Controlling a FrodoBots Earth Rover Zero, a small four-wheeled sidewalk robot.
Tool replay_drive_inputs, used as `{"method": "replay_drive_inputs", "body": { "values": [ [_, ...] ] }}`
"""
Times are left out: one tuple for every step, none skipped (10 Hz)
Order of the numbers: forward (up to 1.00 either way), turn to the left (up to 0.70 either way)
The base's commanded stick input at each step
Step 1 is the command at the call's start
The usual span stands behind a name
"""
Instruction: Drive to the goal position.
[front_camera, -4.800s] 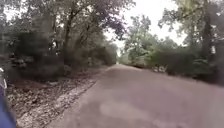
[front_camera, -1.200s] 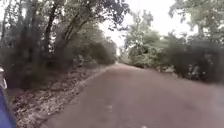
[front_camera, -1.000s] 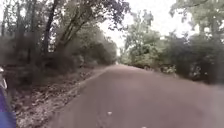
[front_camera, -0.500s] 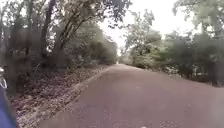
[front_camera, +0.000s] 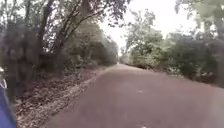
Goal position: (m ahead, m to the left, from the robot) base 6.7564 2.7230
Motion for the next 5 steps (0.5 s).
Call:
{"method": "replay_drive_inputs", "body": {
  "values": [
    [0.70, -0.01],
    [0.70, -0.01],
    [0.70, -0.01],
    [0.70, -0.01],
    [0.70, -0.01]
  ]
}}
